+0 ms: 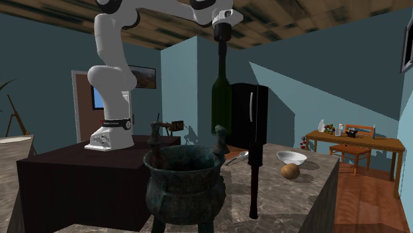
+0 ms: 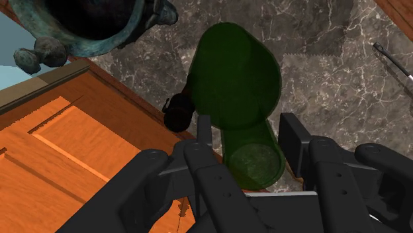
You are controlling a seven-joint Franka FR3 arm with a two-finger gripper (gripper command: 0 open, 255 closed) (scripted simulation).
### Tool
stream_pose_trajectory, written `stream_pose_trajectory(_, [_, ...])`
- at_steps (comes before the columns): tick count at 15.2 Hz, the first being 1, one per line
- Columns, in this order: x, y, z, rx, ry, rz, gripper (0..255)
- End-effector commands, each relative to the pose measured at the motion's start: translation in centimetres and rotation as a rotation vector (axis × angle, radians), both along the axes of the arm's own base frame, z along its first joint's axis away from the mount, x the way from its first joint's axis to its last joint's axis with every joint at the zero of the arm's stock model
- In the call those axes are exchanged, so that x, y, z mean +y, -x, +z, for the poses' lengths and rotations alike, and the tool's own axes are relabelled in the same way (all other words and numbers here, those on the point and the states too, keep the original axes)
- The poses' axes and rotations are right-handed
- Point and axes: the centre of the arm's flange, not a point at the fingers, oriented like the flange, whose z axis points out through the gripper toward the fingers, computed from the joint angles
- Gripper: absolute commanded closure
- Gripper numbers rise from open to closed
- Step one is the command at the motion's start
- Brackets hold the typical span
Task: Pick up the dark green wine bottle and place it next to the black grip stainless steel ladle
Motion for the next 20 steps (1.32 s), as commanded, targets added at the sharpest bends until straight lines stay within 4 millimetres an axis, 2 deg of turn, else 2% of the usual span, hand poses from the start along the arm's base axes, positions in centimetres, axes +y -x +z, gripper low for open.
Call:
stream_pose_trajectory(1, [0.0,0.0,1.1,0.0,0.0,0.0,255])
stream_pose_trajectory(14, [0.0,0.0,7.9,0.0,0.0,0.0,255])
stream_pose_trajectory(20, [7.9,0.4,8.0,0.0,0.0,0.0,255])
